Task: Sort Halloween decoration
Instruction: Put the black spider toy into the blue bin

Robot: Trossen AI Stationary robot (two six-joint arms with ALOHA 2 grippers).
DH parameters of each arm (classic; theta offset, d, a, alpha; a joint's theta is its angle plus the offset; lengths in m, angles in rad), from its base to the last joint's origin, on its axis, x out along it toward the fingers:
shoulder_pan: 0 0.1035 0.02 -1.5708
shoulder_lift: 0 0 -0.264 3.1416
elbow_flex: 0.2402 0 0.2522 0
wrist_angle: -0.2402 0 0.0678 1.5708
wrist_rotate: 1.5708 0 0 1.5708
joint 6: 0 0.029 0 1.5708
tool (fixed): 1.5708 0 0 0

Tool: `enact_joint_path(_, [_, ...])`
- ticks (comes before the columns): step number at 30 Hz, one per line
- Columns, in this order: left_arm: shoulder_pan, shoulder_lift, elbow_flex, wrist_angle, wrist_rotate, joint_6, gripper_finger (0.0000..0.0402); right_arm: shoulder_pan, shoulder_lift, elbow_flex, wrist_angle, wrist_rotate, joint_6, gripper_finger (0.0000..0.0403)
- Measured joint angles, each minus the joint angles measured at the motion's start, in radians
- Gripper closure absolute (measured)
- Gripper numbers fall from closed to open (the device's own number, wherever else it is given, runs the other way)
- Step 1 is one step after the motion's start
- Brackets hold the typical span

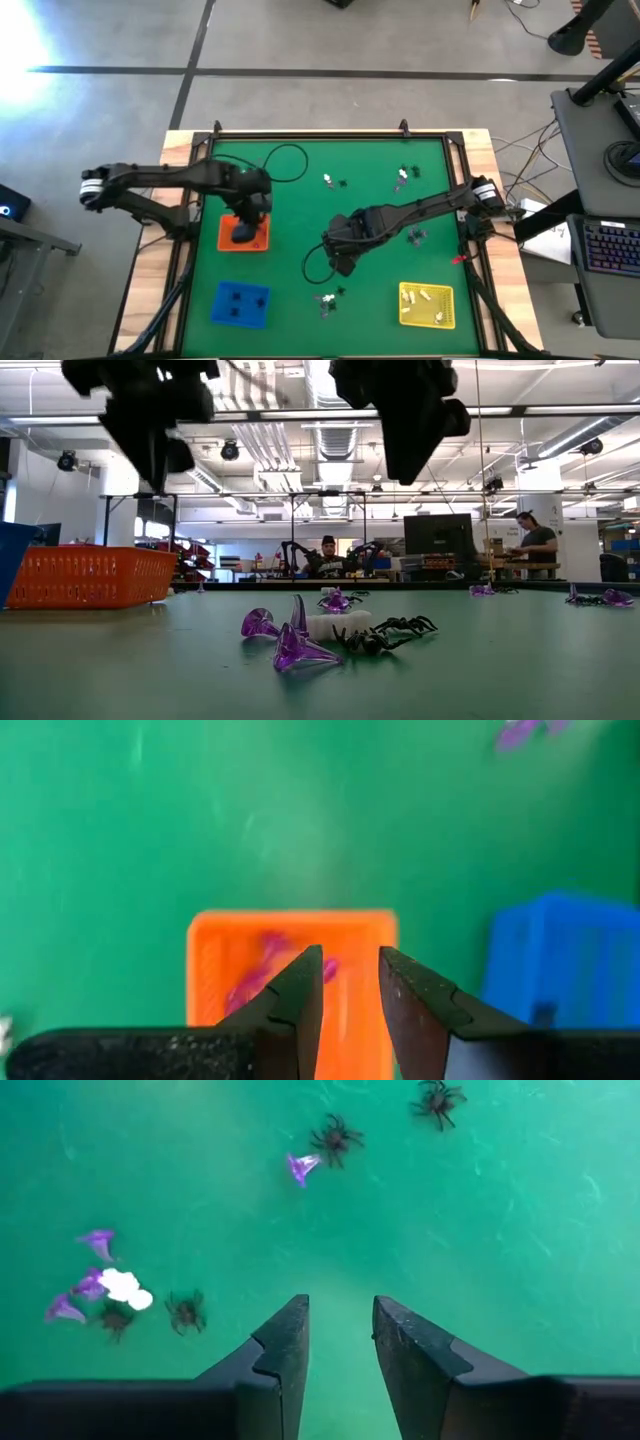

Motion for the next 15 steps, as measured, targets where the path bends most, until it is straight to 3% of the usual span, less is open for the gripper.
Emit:
enact_joint_path(7, [-0.121,-0.169,-0.005,0.135,-0.080,-0.158,0.0319,0.007,0.000,-0.059,0.000,0.080,0.179,0.0310])
enact_joint_path(15, [-0.200,-0.288,-0.004,0.135,-0.121,-0.295,0.0319,0.009,0.000,-0.118,-0.001,0.130,0.379,0.0306])
